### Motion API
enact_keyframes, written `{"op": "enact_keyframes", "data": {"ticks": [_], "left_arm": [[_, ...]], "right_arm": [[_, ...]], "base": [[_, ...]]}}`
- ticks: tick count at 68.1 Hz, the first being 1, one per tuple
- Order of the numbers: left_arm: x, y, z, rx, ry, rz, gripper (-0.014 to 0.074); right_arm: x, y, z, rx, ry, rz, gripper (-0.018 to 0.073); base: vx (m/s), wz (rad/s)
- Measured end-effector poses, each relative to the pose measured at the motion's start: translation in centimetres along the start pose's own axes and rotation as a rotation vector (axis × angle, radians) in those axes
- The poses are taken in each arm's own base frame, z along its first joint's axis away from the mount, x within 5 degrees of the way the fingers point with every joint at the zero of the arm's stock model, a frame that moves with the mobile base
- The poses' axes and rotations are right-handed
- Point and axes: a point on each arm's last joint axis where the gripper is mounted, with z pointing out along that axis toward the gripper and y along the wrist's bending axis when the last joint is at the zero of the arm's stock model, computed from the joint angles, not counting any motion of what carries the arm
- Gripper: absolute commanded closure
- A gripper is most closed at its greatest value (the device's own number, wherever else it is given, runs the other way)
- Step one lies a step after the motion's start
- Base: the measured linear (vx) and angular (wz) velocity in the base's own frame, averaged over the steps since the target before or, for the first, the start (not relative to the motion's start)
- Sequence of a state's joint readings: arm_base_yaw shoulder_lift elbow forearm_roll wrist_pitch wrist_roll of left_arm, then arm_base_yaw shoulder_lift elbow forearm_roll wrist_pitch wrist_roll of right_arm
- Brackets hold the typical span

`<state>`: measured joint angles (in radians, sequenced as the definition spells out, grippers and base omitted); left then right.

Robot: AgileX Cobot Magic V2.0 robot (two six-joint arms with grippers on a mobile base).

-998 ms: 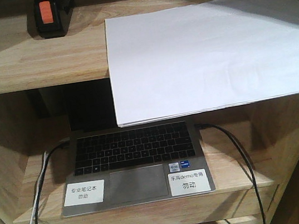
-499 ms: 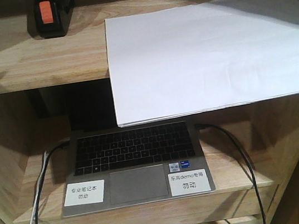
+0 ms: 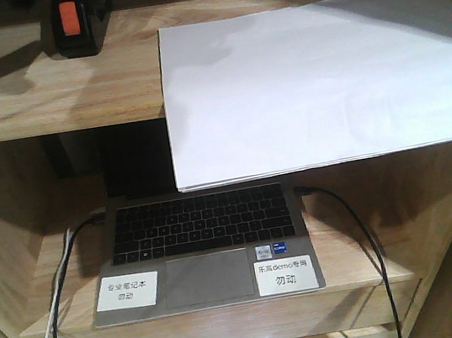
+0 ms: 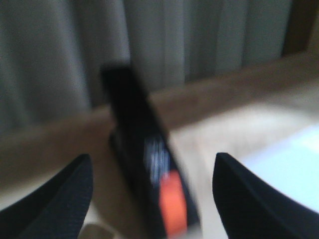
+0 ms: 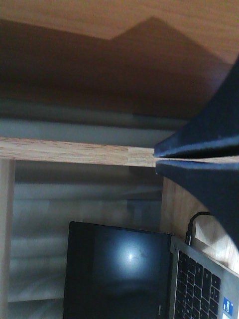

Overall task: Grab stapler and paper to desk for stapling
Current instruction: 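Reach the left gripper to the black stapler and close on it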

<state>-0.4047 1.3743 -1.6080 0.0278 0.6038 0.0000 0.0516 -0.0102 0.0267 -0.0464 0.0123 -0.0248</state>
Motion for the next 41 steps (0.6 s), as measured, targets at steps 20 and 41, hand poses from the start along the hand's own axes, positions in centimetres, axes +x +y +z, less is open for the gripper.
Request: {"op": "enact_keyframes", "data": {"ticks": [20, 41], "left_arm": [[-3.8, -0.1, 3.7, 0.016, 0.049, -0.045, 0.0101], [-3.6, 0.2, 7.1, -0.025, 0.162, -0.062, 0.0101]], "right_arm": [[0.0, 0.0, 0.0, 0.0, 0.0, 0.0, 0.0569], [0.0, 0.0, 0.0, 0.0, 0.0, 0.0, 0.0569]], "base": [[0.0, 0.0], [0.0, 0.0]]}}
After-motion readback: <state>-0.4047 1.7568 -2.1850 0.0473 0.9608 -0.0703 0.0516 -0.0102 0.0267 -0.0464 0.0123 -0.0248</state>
